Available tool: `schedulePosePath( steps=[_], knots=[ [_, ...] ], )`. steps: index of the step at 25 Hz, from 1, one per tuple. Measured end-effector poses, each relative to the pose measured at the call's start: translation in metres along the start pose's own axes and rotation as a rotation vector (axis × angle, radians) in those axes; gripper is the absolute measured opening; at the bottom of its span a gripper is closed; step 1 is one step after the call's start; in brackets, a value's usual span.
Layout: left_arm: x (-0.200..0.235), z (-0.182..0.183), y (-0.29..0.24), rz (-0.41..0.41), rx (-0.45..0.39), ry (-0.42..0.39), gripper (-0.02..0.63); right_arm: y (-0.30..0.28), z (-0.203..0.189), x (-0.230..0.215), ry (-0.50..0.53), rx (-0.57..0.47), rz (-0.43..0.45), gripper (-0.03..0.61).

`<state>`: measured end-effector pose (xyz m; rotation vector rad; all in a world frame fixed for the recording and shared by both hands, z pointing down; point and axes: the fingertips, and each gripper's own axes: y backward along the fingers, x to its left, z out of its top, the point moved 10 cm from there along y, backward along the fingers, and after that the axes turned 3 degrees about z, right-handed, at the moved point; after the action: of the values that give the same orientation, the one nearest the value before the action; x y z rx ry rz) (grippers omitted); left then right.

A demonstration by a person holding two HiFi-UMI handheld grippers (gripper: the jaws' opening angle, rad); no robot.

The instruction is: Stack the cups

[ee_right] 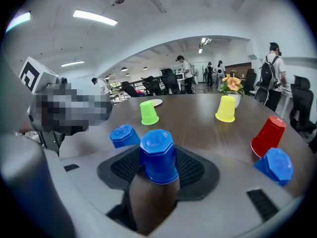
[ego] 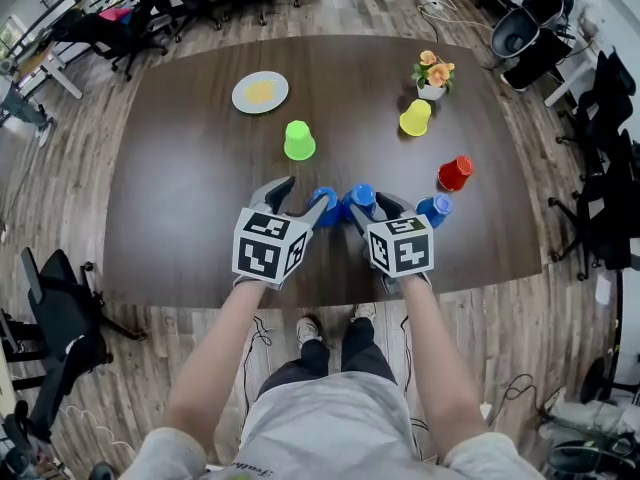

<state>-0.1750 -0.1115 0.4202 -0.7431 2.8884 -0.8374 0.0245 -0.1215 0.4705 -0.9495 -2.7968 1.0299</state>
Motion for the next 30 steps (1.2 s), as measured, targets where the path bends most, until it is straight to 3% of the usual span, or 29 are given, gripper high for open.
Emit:
schedulePosePath(
  steps=[6,17,22,30],
  knots=[
    [-0.003,0.003,0.003,-0.019,-0.014,-0.008,0.268,0.016,0.006,0.004,-0.004,-0.049,-0.025,0.222],
    [-0.052,0.027,-0.018,-0.123,-0.046,-0.078,0.268,0.088,-0.003,-0.036,-0.041,-0.139,-0.235,0.222],
    [-0.077,0.036,-0.033,-0.158,-0.047,-0.103,0.27,0.108,-0.017,-0.064,-0.061,-0.128,-0.31,0.222],
    [-0.087,0.038,-0.051,-0.153,-0.025,-0.115,0.27,0.096,-0.03,-0.092,-0.086,-0.089,-0.323,0.229]
  ],
)
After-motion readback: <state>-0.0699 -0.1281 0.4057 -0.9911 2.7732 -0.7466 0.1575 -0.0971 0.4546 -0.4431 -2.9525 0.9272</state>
